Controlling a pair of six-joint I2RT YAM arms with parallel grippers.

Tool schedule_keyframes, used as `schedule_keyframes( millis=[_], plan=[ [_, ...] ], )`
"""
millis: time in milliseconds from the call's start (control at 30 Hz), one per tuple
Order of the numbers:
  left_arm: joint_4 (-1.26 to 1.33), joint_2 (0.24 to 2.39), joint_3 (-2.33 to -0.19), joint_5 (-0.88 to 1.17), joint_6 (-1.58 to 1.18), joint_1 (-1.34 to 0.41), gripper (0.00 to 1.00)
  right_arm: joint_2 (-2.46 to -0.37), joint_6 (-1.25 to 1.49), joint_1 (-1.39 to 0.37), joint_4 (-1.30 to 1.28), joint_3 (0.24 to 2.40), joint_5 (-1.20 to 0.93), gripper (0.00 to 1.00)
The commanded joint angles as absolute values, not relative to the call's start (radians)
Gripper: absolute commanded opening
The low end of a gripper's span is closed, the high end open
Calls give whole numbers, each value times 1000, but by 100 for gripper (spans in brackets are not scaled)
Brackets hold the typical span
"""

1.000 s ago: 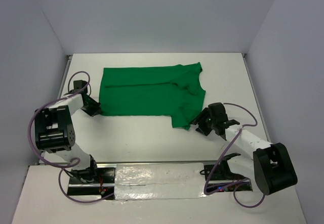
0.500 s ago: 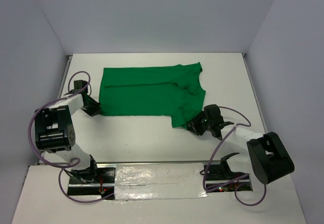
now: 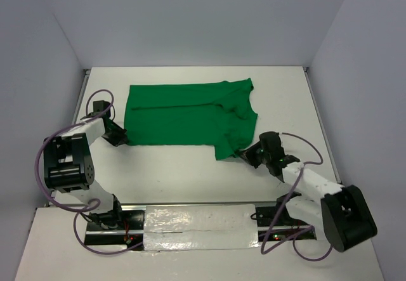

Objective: Fold and stack the t-shirts
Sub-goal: Grap the side of the flattened tshirt closest away from the robot with both arms

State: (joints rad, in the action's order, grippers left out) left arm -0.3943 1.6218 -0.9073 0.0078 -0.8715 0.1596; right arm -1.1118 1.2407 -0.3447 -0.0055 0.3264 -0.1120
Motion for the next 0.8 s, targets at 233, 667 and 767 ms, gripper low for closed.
schedule_keyframes(
  millis=[233, 667, 767],
  plan=[
    [-480, 1494, -871, 64, -880, 149, 0, -839, 1126, -350, -340, 416, 144, 0],
    [-581, 1283, -718, 51, -905, 147, 0, -623, 1091, -351, -543, 390, 204, 0],
    [-615, 1204, -680, 57, -919, 147, 0, -600, 1072, -348, -577, 397, 207, 0]
  ],
)
